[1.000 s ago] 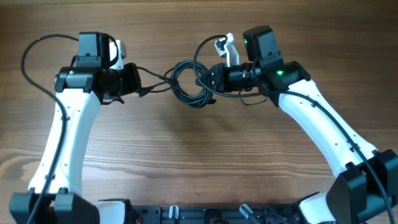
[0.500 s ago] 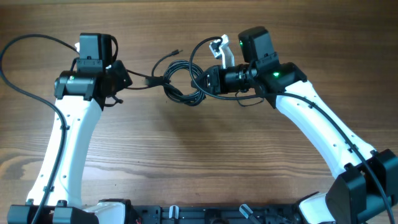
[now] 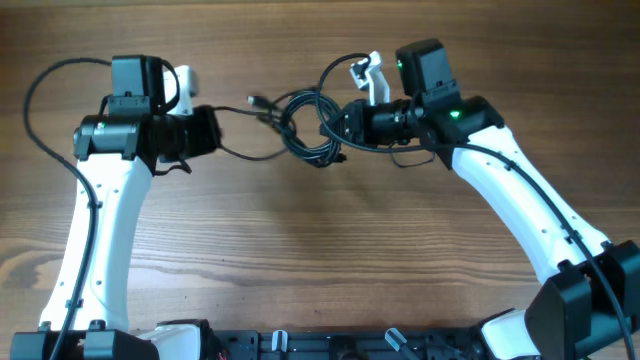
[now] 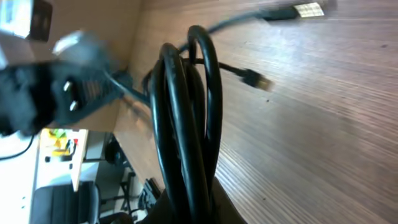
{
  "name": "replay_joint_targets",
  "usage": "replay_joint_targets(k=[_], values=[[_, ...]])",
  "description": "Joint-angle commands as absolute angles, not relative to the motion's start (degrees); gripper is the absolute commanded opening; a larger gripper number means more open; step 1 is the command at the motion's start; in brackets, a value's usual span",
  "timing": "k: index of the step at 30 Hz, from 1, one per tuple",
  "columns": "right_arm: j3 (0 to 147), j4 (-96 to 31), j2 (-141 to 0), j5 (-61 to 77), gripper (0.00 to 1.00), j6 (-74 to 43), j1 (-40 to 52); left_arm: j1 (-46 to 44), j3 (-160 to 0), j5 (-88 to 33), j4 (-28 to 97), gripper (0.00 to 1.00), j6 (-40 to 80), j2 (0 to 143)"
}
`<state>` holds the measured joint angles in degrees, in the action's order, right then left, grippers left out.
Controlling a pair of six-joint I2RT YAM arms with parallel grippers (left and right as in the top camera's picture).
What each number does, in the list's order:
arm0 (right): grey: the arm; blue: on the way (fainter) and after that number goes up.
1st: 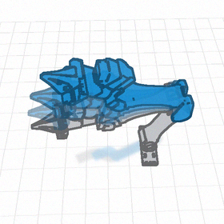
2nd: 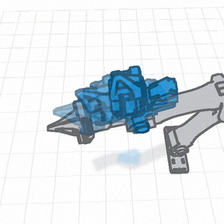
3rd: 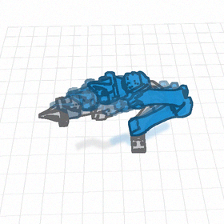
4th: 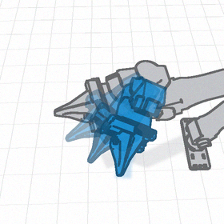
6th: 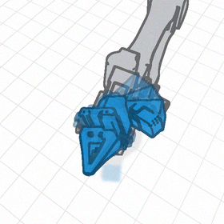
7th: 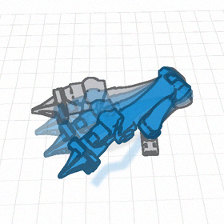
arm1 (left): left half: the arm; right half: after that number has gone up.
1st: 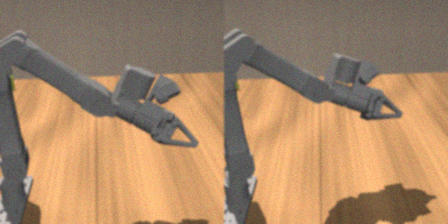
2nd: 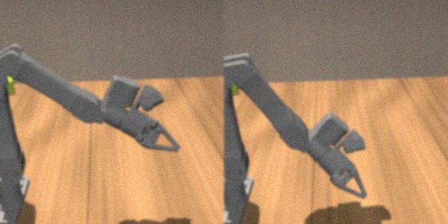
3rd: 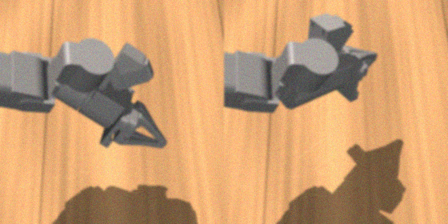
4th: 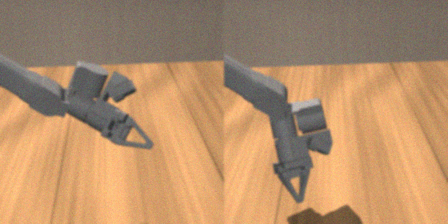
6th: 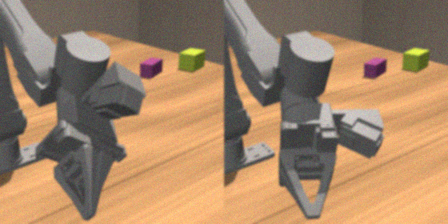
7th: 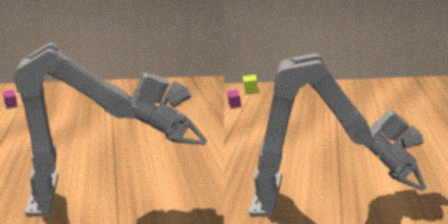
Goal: Untangle cables
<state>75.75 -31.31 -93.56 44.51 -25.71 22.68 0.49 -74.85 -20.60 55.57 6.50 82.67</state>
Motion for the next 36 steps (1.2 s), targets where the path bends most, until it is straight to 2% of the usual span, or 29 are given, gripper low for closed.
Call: replay_joint_targets(k=[1,5,8,14,16,19,20,23,24,25,32,36], values=[[76.1,-31.2,-93.6,44.6,0.04,-25.6,22.8,0.5,-76.1,-37.2,56.3,0.1,-4.5,83.3],[76.1,-31.1,-93.6,44.6,0.04,-25.6,22.8,0.3,-75.9,-41.3,57.3,0.18,-4.5,83.5],[76.1,-31.1,-93.6,44.6,0.04,-25.6,22.8,-0.6,-74.3,-41.1,57.2,0.4,-4.4,84.2],[76.1,-31.1,-93.6,44.6,0.04,-25.6,22.8,-2.8,-68.2,-40.9,53.5,0.42,1.1,88.7],[76.1,-30.9,-93.6,44.6,0.04,-25.7,22.8,-4.4,-65.8,-40.9,49.3,0.53,5.7,90.5],[76.1,-30.9,-93.6,44.6,0.04,-25.7,22.8,-6.9,-64.5,-40.9,45.1,0.58,9.1,91.7],[76.1,-30.9,-93.6,44.6,0.04,-25.7,22.8,-7.7,-64.5,-40.5,44.4,0.57,9.7,91.9],[76.1,-30.9,-93.6,44.6,0.04,-25.7,22.8,-9.6,-64.5,-38.3,42.7,0.18,11.7,91.9],[76.1,-30.9,-93.6,44.6,0.04,-25.7,22.8,-9.6,-64.5,-37.4,42.7,0.09,12.7,91.9],[76.1,-30.9,-93.6,44.6,0.04,-25.7,22.8,-9.6,-64.5,-36.9,42.7,0.04,12.9,91.9],[76.1,-31.0,-93.6,44.6,0.04,-25.6,22.8,-8.3,-64.5,-33.7,42.8,0.04,12.9,91.8],[76.1,-31.0,-93.6,44.5,0.04,-25.6,22.8,-7.2,-66.7,-19.2,47.3,0.04,12.9,91.7]])
